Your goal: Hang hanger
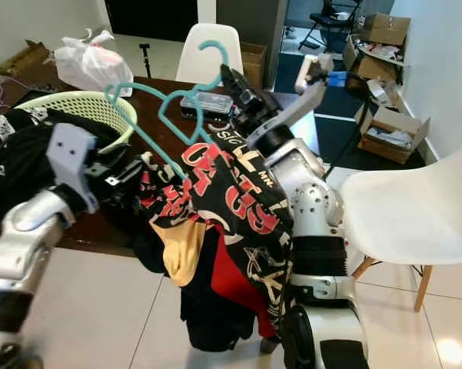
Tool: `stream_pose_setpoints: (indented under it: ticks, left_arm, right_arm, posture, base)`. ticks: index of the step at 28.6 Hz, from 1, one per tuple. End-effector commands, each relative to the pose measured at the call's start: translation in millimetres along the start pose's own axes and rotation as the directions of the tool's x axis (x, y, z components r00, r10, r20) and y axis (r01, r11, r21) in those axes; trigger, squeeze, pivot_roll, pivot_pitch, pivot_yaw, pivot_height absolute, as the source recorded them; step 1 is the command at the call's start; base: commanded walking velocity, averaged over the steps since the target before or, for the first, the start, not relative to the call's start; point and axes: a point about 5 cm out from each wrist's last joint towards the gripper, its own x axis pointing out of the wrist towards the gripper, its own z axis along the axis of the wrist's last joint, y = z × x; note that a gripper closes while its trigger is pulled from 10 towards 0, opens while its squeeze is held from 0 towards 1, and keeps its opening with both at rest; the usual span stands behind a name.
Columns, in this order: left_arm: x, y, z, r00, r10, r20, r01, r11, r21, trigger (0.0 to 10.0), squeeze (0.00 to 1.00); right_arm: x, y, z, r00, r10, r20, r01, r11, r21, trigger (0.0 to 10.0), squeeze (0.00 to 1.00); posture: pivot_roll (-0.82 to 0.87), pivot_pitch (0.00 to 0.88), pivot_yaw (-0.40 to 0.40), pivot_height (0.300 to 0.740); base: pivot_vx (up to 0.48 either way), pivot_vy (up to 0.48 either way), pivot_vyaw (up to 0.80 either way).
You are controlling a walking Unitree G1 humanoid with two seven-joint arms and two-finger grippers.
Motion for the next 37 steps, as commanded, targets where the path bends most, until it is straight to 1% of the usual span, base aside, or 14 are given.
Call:
stream_pose_setpoints:
  ticks: [1,3,8,14,16,17,19,20,21,22,24,27,29,37]
  left_arm:
    - [-13.4,3.3,2.3,0.996,-0.072,-0.049,0.074,0.996,0.04,10.0,1.0]
    - [-13.4,3.3,2.3,0.996,-0.072,-0.049,0.074,0.996,0.04,10.0,1.0]
    - [-43.8,14.4,5.4,0.955,-0.205,-0.212,0.236,0.963,0.128,10.0,1.0]
    - [-46.4,35.3,16.0,0.98,-0.087,-0.177,0.116,0.98,0.16,10.0,1.0]
    - [-39.3,50.2,30.5,0.996,0.088,0.004,-0.088,0.996,0.007,10.0,1.0]
    - [-39.3,50.2,30.5,0.996,0.088,0.004,-0.088,0.996,0.007,10.0,1.0]
    - [-35.3,49.8,38.6,0.974,0.175,0.144,-0.138,0.963,-0.231,10.0,1.0]
    - [-35.3,49.8,38.6,0.974,0.175,0.144,-0.138,0.963,-0.231,10.0,1.0]
    - [-33.3,45.7,42.7,0.953,0.199,0.227,-0.106,0.925,-0.365,10.0,0.0]
    - [-33.3,45.7,42.7,0.953,0.199,0.227,-0.106,0.925,-0.365,10.0,0.0]
    - [-32.6,40.9,49.0,0.912,0.228,0.34,-0.018,0.852,-0.524,10.0,0.0]
    - [-32.2,40.7,51.0,0.891,0.246,0.382,0.019,0.82,-0.572,10.0,0.0]
    - [-32.9,43.0,53.9,0.851,0.27,0.451,0.092,0.769,-0.633,10.0,0.0]
    - [-29.1,50.4,51.8,0.83,0.306,0.466,0.114,0.725,-0.679,10.0,0.0]
  right_arm:
    - [2.5,-1.2,3.8,1.0,-0.016,0.017,0.016,1.0,-0.014,0.0,0.0]
    - [2.5,-1.2,3.8,1.0,-0.016,0.017,0.016,1.0,-0.014,0.0,0.0]
    - [3.0,-7.0,13.7,0.998,-0.042,0.054,0.043,0.999,-0.024,0.0,0.0]
    - [2.2,-9.6,22.5,0.996,-0.038,0.086,0.038,0.999,-0.005,0.0,0.0]
    - [0.7,-8.5,30.2,0.993,-0.005,0.116,0.003,1.0,0.017,0.0,0.0]
    - [0.7,-8.5,30.2,0.993,-0.005,0.116,0.003,1.0,0.017,0.0,0.0]
    - [-0.5,-6.2,34.5,0.991,0.025,0.133,-0.028,0.999,0.024,0.0,0.0]
    - [-0.5,-6.2,34.5,0.991,0.025,0.133,-0.028,0.999,0.024,0.0,0.0]
    - [-1.4,-3.8,36.5,0.989,0.047,0.138,-0.051,0.998,0.027,0.0,0.0]
    - [-1.4,-3.8,36.5,0.989,0.047,0.138,-0.051,0.998,0.027,0.0,0.0]
    - [-2.7,0.9,39.0,0.986,0.089,0.144,-0.095,0.995,0.037,0.0,0.0]
    - [-3.7,5.0,40.0,0.982,0.126,0.143,-0.134,0.99,0.044,0.0,0.0]
    - [-6.9,17.5,41.9,0.963,0.231,0.135,-0.24,0.969,0.057,0.0,0.0]
    - [-13.6,36.9,41.5,0.919,0.381,0.102,-0.388,0.919,0.064,0.0,0.0]
  posture:
    - [0.07,0.085,-0.062,0.74]
    - [0.07,0.085,-0.062,0.74]
    - [0.08,0.08,-0.066,0.74]
    - [0.08,0.075,-0.069,0.74]
    - [0.08,0.075,-0.069,0.74]
    - [0.08,0.075,-0.069,0.74]
    - [0.07,0.07,-0.066,0.74]
    - [0.07,0.07,-0.066,0.74]
    - [0.07,0.072,-0.065,0.74]
    - [0.07,0.072,-0.065,0.74]
    - [0.07,0.073,-0.065,0.74]
    - [0.07,0.072,-0.066,0.74]
    - [0.06,0.073,-0.062,0.74]
    - [0.06,0.073,-0.06,0.74]
  base:
    - [0.0,0.0,0.0]
    - [0.0,0.0,0.0]
    - [0.0,0.0,0.0]
    - [0.0,0.0,0.0]
    - [0.0,0.0,0.0]
    - [0.0,0.0,0.0]
    - [0.0,0.0,0.0]
    - [0.0,0.0,0.0]
    - [0.0,0.0,0.0]
    - [0.0,0.0,0.0]
    - [0.0,0.0,0.0]
    - [0.0,0.0,0.0]
    - [0.0,0.0,0.0]
    - [0.0,0.0,0.0]
